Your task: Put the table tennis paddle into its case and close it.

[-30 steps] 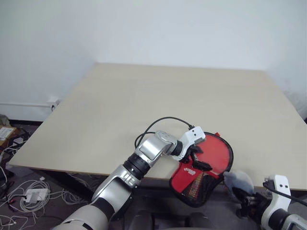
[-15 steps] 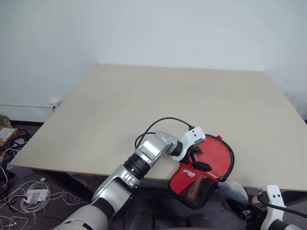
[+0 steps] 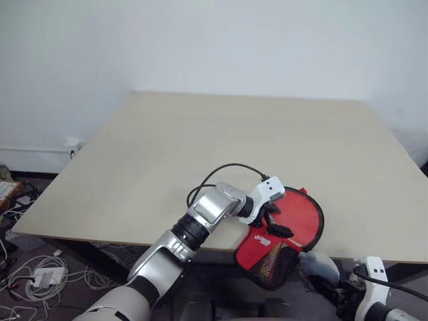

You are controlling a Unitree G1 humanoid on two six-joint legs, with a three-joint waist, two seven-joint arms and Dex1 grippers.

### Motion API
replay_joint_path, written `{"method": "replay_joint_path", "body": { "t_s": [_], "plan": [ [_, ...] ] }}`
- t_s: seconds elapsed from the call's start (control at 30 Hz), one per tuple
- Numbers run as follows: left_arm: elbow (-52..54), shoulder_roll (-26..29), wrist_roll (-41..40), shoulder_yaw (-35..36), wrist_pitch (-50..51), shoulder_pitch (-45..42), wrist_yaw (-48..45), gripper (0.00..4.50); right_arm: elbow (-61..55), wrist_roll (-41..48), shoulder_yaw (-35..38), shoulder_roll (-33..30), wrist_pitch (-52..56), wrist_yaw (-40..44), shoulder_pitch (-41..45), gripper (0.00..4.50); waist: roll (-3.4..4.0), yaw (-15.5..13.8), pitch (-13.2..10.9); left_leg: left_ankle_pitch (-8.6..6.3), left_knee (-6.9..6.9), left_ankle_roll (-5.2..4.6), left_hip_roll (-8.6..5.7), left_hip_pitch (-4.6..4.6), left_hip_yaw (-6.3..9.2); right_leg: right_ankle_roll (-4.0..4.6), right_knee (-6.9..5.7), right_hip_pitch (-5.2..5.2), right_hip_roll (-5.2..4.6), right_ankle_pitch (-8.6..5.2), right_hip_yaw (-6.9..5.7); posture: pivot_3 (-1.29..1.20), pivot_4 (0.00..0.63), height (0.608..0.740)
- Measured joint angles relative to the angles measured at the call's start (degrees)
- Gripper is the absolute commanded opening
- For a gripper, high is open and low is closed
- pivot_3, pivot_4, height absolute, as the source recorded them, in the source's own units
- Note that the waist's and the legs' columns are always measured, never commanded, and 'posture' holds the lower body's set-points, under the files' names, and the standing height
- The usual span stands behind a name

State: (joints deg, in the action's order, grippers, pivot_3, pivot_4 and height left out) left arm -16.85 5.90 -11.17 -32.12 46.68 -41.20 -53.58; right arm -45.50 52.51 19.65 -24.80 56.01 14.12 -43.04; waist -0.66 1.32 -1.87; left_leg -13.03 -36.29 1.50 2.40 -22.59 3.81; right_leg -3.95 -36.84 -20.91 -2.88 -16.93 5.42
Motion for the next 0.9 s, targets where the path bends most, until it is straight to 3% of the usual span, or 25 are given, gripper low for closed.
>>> {"method": "replay_joint_path", "body": {
  "t_s": [0.17,0.2,0.47,0.73,0.9],
  "plan": [
    [0.0,0.0,0.0,0.0,0.0,0.0,0.0,4.5,0.0,1.8,-0.8,-1.6,1.6,1.0,-0.8,4.4,0.0,0.0,0.0,0.0,-0.02,-0.01,0.0,0.01,0.0,0.0,-0.02,0.01,0.01,0.0,0.01,0.0,0.0,0.74],
    [-0.1,0.0,0.1,0.0,0.0,0.0,0.0,4.5,0.0,1.8,-1.1,-1.7,1.7,1.0,-0.8,4.49,0.0,0.0,0.0,0.0,-0.03,-0.01,0.0,0.01,0.0,0.0,-0.02,0.01,0.01,0.0,0.01,0.0,0.0,0.74],
    [-0.3,-0.1,0.3,0.0,0.0,-0.2,0.0,4.5,1.2,2.0,-0.9,-0.8,0.0,1.3,-1.0,4.49,-0.01,0.1,0.0,0.0,-0.12,0.0,0.0,0.0,-0.02,-0.02,-0.05,0.02,0.01,0.01,0.03,0.0,0.0,0.74],
    [-0.9,-0.1,0.4,0.2,-0.4,-0.3,-0.1,4.5,-3.0,3.3,7.6,-5.7,-7.7,11.9,-4.1,4.49,-0.03,0.2,0.1,0.0,-0.2,0.0,0.01,0.05,0.0,-0.03,-0.06,0.09,0.03,0.02,0.02,0.0,0.0,0.74],
    [-3.4,-0.5,0.3,3.0,-3.1,-0.1,0.4,4.5,-4.9,3.6,9.2,-5.6,-13.1,10.2,5.5,4.49,-0.04,0.5,0.0,-0.01,-0.42,0.01,0.01,0.03,0.0,-0.08,-0.06,0.09,0.03,0.18,0.04,0.0,0.0,0.74]
  ]
}}
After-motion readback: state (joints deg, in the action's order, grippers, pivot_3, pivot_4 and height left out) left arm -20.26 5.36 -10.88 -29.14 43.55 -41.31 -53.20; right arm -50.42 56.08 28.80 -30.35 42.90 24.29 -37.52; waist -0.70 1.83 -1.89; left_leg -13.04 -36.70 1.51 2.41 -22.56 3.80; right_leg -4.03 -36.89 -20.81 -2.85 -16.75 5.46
